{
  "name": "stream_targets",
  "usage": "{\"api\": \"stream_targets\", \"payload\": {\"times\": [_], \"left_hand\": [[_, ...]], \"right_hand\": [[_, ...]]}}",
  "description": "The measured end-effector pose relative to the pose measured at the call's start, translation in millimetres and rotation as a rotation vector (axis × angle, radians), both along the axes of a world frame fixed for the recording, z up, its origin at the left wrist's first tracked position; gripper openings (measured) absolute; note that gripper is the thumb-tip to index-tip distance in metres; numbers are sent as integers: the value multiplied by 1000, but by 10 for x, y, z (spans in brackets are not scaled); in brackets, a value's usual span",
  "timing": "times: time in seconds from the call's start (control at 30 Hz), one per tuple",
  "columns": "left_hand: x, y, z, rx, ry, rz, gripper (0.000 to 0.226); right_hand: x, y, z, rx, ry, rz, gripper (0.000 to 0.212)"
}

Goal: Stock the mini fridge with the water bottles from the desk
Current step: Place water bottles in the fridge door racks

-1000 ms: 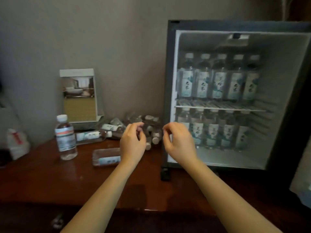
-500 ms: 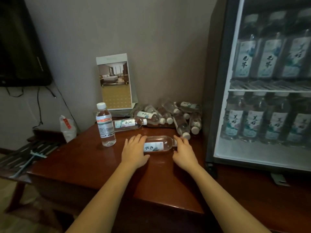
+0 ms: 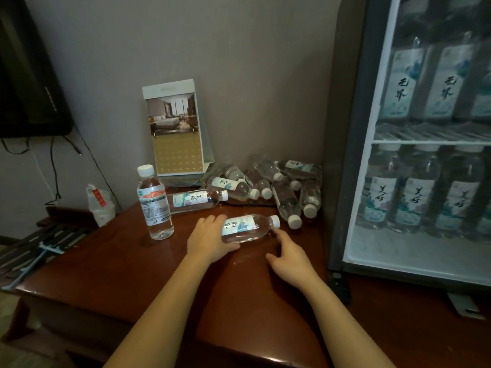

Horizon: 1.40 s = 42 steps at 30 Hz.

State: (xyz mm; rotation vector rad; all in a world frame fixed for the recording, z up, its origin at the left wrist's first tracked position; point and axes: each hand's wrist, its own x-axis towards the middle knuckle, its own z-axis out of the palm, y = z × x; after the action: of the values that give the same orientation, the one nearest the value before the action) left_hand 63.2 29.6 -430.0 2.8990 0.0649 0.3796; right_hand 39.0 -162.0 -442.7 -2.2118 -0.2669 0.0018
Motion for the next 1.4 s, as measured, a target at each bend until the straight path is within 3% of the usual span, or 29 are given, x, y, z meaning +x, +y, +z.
{"api": "stream_targets", "payload": {"times": [0.23,0.43,0.5,0.6,0.67,0.87,1.07,1.17,1.3,1.4], "left_hand": [[-155,-14,17,-39,-51,11,72],[-513,-107,-103,-200,-226,23,71],[-670,-176,-171,-269,-300,49,72],[-897,-318,-241,-386,-413,31,67],[-985,-439,-248,-427,-450,-49,62],[-1077,-857,22,-501,-501,-209,74],[-1163,-1372,348,-811,-309,-469,75],[-1208,-1633,466,-979,-159,-652,72],[-1287,-1965,691,-1003,36,-883,71],[-1382,-2257,837,-1025,56,-996,70]], "right_hand": [[32,89,-97,-126,-28,82,40],[-52,143,-56,-266,-41,200,46],[-143,150,-6,-103,-8,220,46],[-366,168,120,396,133,255,39],[-483,156,180,577,134,238,47],[-693,-181,488,629,-16,149,28],[-947,-726,757,553,-126,41,42],[-1130,-1064,876,525,-168,-5,26],[-1439,-1544,1066,535,-201,-70,27],[-1663,-1836,1205,538,-250,-130,31]]}}
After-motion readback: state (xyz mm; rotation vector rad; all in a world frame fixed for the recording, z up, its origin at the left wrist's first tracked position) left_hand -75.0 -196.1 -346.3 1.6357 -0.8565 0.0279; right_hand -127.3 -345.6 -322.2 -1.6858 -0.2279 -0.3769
